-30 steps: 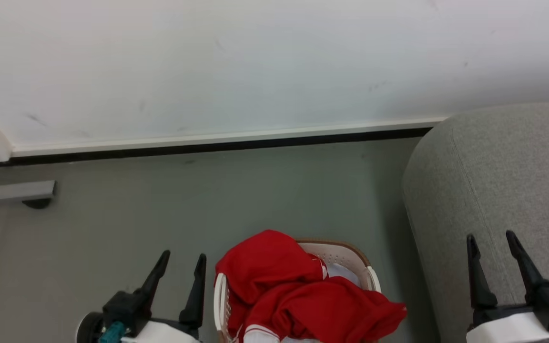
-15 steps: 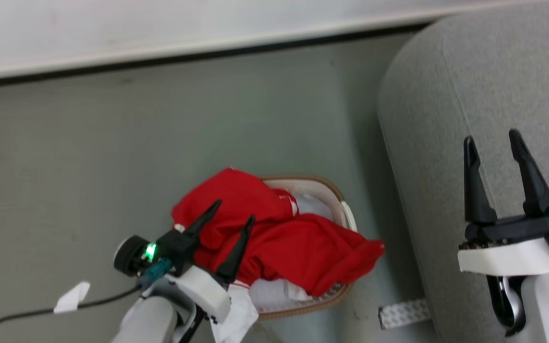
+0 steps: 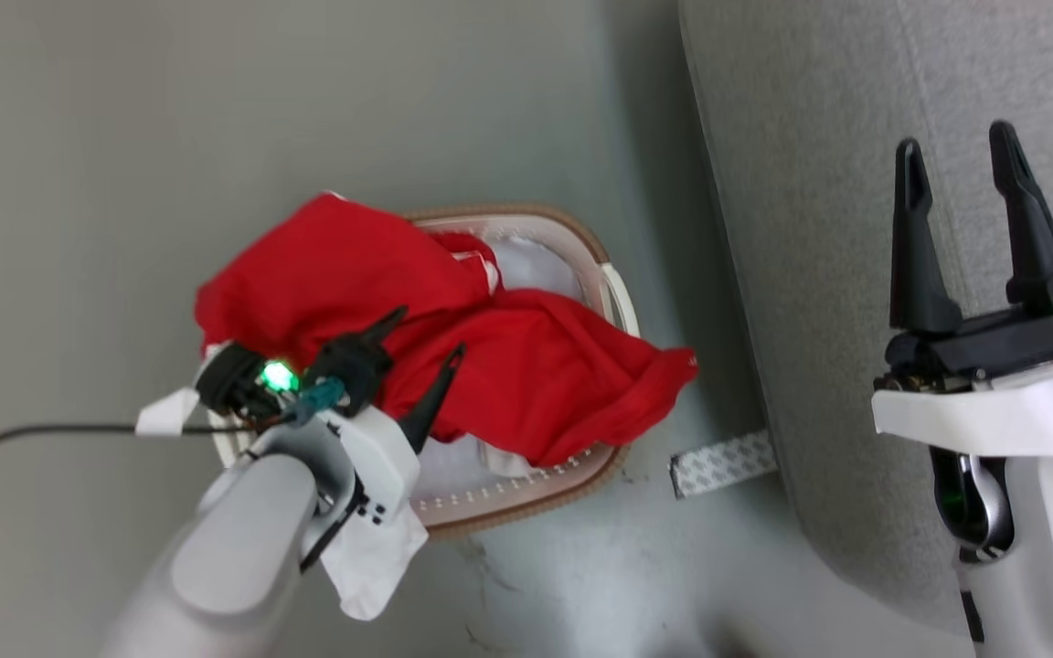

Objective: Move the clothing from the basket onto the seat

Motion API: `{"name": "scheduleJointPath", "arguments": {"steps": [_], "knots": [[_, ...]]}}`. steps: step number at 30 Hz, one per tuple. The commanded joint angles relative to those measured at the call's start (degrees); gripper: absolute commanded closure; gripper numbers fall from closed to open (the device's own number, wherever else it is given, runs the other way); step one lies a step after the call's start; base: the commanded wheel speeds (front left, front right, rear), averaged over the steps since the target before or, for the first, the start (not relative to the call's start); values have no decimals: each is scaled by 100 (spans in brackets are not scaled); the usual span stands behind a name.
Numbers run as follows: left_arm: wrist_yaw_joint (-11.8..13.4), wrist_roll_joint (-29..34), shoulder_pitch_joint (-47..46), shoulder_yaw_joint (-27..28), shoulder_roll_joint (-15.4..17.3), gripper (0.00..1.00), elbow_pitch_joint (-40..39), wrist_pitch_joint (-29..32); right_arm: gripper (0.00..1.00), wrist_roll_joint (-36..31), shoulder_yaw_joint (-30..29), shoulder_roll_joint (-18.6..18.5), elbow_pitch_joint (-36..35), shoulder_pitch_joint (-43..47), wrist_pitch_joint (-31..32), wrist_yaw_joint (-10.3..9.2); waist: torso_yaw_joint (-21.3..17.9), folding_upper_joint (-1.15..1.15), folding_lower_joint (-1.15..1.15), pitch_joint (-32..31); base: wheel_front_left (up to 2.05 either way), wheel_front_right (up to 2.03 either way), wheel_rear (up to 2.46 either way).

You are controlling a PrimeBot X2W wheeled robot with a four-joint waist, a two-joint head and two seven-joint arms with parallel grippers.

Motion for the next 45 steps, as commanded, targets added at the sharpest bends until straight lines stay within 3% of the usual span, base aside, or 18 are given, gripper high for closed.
{"name": "scheduleJointPath", "arguments": {"steps": [1,15,20,28,30,37,45], "knots": [[13,-38,-180,-57,104,0,68,63,0,78,21,-12,-68,-165,2,-12,-242,0,-2,487,0,0,0],[13,-331,-1489,-1122,429,0,419,1072,0,80,381,-11,-570,-955,2,-12,-425,0,-2,1805,0,0,0],[13,-399,-1821,-1428,486,0,630,1422,0,45,507,-12,-680,-1019,2,-12,-436,0,-2,2007,0,0,0],[12,-549,-2011,-1800,354,0,945,1481,0,133,575,-12,-753,-895,2,-12,-537,0,-2,2057,0,0,0],[12,-618,-2038,-1889,314,100,987,1448,0,133,566,-11,-724,-858,2,-12,-539,0,-2,2029,0,0,0],[12,-1042,-1927,-2031,118,100,1053,1093,0,75,438,-11,-553,-660,2,-12,-368,0,-2,1667,0,0,0],[12,-1737,-1377,-2061,-268,100,835,326,0,-179,93,-13,-307,-200,2,-12,96,0,-2,621,0,0,0]]}}
